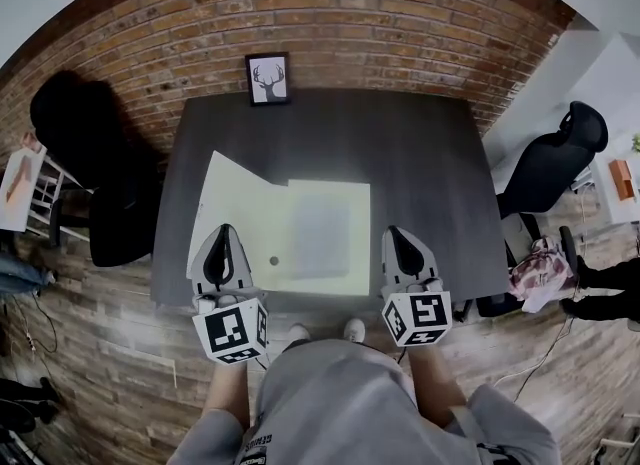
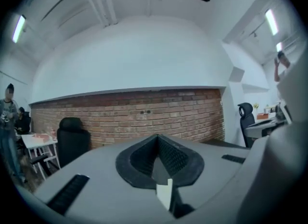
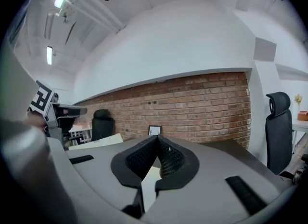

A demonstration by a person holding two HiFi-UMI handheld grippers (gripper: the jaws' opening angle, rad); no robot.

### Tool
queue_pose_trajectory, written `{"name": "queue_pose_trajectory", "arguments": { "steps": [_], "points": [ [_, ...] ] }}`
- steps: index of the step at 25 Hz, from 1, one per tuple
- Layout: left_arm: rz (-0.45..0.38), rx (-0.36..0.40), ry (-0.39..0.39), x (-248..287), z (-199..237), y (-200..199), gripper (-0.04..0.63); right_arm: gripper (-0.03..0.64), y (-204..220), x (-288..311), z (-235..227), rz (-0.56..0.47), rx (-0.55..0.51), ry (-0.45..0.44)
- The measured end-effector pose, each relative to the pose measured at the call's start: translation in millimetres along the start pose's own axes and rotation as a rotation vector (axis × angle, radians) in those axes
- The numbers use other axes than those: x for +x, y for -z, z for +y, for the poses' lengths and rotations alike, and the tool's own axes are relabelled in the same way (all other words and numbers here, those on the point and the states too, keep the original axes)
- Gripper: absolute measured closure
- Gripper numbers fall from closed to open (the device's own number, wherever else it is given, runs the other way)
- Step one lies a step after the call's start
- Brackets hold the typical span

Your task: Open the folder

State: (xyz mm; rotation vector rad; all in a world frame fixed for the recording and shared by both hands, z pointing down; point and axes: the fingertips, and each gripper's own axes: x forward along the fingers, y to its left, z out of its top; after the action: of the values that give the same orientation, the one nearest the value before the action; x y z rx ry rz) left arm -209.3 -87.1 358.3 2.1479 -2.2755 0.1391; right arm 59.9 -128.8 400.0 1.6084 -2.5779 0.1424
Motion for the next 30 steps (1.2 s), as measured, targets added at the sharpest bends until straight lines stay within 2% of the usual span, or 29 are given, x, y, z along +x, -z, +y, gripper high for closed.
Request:
{"name": "queue_pose_trajectory", "arguments": {
  "steps": [4,9,30],
  "points": [
    [-0.04,-0.041,0.089,-1.0,-34.8,-9.3,0.592,0.617,-25.4,-7.7,9.3,-0.072,-0.013,-0.009],
    [-0.068,-0.086,0.17,-5.2,-61.5,-13.5,0.592,0.617,-33.5,-13.8,17.9,-0.099,-0.017,-0.031],
    [-0.037,-0.075,0.176,-7.1,-72.1,0.3,0.592,0.618,-32.3,-16.5,25.0,-0.097,-0.047,-0.045]
  ]
}}
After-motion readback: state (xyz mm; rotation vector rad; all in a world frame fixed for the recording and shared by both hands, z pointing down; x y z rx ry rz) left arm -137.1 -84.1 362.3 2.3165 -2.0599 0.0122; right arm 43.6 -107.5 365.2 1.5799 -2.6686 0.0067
